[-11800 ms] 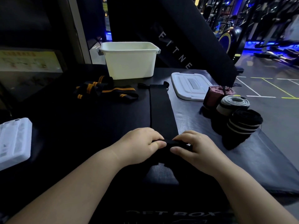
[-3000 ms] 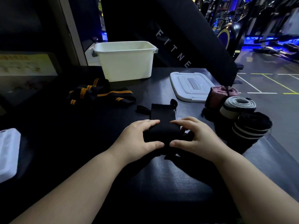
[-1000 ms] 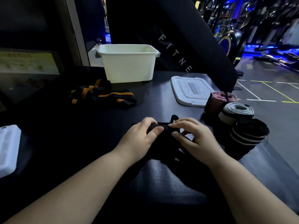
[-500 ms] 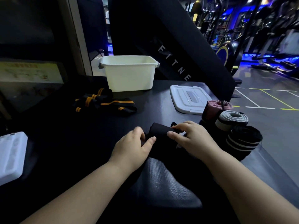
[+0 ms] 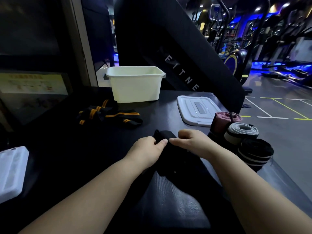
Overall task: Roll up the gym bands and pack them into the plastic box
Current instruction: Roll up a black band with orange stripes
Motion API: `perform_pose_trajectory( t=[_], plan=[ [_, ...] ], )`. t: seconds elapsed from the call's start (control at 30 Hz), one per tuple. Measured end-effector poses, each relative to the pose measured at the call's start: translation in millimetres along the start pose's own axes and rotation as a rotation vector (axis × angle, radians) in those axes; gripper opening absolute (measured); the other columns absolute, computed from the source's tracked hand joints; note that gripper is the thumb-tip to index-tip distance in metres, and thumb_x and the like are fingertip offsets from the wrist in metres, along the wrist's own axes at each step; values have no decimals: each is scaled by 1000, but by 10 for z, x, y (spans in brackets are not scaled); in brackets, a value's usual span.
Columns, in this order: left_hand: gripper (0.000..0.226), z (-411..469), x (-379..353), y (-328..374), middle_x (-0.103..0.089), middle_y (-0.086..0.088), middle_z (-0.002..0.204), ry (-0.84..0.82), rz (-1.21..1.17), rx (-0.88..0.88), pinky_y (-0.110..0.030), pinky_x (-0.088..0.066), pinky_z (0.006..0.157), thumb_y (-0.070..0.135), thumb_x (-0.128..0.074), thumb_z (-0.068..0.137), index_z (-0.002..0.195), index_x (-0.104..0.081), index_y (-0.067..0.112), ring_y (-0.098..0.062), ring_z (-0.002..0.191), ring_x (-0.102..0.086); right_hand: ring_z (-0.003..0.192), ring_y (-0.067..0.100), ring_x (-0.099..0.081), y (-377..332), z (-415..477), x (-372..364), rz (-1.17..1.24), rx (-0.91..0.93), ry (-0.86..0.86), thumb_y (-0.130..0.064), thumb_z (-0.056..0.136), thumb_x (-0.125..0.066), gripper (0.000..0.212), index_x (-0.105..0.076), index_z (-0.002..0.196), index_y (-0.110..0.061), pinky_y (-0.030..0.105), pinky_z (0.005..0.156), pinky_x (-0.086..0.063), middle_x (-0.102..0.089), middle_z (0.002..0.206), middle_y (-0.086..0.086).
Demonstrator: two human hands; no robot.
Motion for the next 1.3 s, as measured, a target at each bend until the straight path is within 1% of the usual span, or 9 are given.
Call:
perform_pose_trajectory(
  t=[0.2, 0.33, 0.47, 0.57, 0.73, 0.87, 1.03, 1.2, 1.3],
  plan=[
    [52, 200, -88, 1, -69, -11, 88, -57, -370, 13, -49, -57, 83, 62, -53, 68, 79, -62, 13, -28, 87, -69, 53, 11, -42, 70, 57, 32, 45, -16, 47, -54, 80, -69, 54, -38, 53, -19, 31, 57, -35, -39, 49, -9],
    [59, 353, -37, 18, -70, -7, 98, -7, -564, 37, -49, -55, 89, 70, -62, 58, 92, -61, 23, -26, 94, -68, 55, 9, -45, -81, 117, 112, -23, 24, 156, -51, 77, -73, 48, -42, 60, -19, 29, 54, -36, -48, 56, -7],
    [50, 485, 71, 55, -66, -3, 100, 52, -604, -24, -44, -54, 89, 56, -72, 68, 100, -52, 23, -20, 93, -66, 72, 11, -55, -215, 212, 119, -51, 77, 262, -43, 69, -81, 39, -50, 76, -21, 26, 62, -40, -61, 74, -9],
    [50, 553, 75, -34, -64, -1, 105, 93, -572, -77, -46, -51, 95, 48, -79, 66, 101, -48, 30, -19, 99, -64, 88, 11, -63, -117, 248, -19, 127, 75, 287, -33, 64, -86, 51, -44, 93, -29, 32, 80, -51, -70, 98, -6],
    [78, 655, 61, -125, -56, 7, 127, 41, -568, -207, -34, -46, 104, 42, -85, 63, 130, -46, 37, -10, 115, -58, 89, 2, -68, -67, 279, -85, 286, 132, 301, -12, 65, -86, 65, -41, 100, -44, 29, 86, -55, -69, 106, -10],
    [68, 656, 63, -109, -58, 8, 126, 4, -539, -248, -33, -47, 102, 45, -85, 58, 121, -58, 38, -7, 114, -58, 98, 1, -67, -29, 280, -115, 397, 161, 293, -4, 64, -86, 71, -45, 104, -46, 30, 86, -56, -67, 113, -9],
    [62, 606, 57, -48, -54, 12, 125, -29, -544, -297, -10, -41, 93, 25, -89, 65, 112, -53, 45, 5, 110, -54, 95, 4, -68, -17, 251, -99, 432, 195, 286, -1, 61, -87, 72, -47, 105, -41, 29, 86, -55, -65, 107, -8],
    [71, 540, 2, -31, -68, 8, 113, -124, -641, -314, -22, -49, 95, 24, -84, 58, 121, -53, 33, -4, 106, -64, 96, 7, -66, -53, 173, -63, 518, 223, 225, 3, 73, -71, 58, -47, 110, -34, 24, 82, -53, -64, 105, -3],
    [77, 516, -4, -30, -67, 4, 117, -148, -659, -328, -27, -49, 98, 26, -84, 59, 128, -51, 29, -8, 109, -64, 99, 13, -66, -40, 155, -57, 645, 211, 187, -13, 75, -63, 42, -51, 112, -29, 31, 88, -54, -65, 105, 3]
  ],
)
Point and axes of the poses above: each hand's wrist, its own z-axis towards the middle knuckle, its own x-axis out of the back of the hand, y = z × x, the point moved 6 cm from there along z, towards the middle knuckle
